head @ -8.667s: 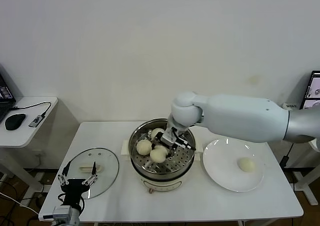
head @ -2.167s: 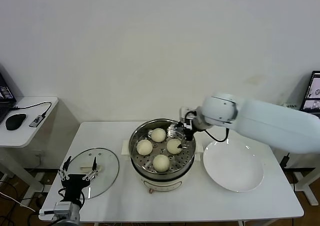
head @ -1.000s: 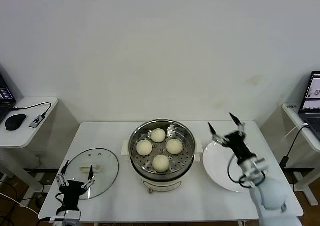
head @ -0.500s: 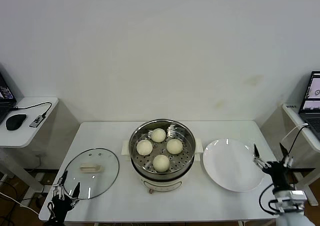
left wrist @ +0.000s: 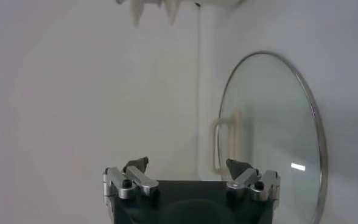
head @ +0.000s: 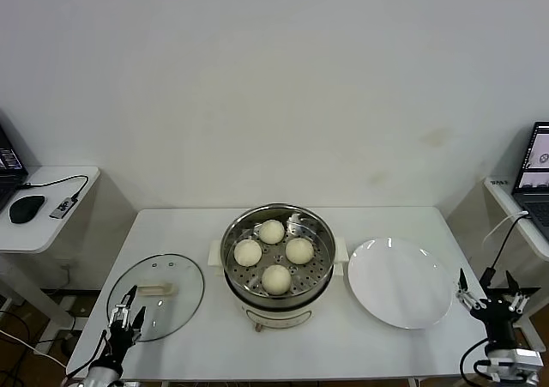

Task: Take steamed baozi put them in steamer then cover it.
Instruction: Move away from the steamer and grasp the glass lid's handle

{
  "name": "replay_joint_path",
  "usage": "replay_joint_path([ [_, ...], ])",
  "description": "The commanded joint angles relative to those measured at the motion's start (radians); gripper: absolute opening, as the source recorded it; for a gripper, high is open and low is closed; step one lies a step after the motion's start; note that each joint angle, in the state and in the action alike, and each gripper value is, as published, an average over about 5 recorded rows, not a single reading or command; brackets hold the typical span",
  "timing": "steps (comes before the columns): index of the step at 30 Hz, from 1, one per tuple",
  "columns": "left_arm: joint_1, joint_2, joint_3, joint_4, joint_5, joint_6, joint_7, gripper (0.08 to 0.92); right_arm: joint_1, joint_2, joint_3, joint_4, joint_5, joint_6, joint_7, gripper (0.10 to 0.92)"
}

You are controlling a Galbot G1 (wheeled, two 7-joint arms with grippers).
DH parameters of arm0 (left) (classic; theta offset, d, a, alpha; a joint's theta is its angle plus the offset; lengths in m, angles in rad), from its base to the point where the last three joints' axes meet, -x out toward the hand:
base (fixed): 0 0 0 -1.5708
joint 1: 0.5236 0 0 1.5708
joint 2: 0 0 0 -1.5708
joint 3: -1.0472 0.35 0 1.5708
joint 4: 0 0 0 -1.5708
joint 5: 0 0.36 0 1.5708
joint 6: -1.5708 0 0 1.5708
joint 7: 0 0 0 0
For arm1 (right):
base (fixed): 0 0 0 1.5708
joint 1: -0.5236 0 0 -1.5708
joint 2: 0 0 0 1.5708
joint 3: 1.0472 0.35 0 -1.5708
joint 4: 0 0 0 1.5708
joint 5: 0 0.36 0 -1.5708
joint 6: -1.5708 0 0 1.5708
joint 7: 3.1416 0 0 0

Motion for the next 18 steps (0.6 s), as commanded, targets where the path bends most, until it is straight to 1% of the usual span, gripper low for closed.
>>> replay_joint_path([
  [1,-0.180,0.012,0.037,0.124,0.083,-0.005,0.014,0.823,-0.022,0.015,0.021,-0.004,-0.005,0.004,0.010,0.823],
  [18,-0.302,0.014,0.087,0.211,0.081,-0.003,0.035,0.823,-0.045,0.022,0.003,0.011,-0.007,0.004,0.003,0.823],
])
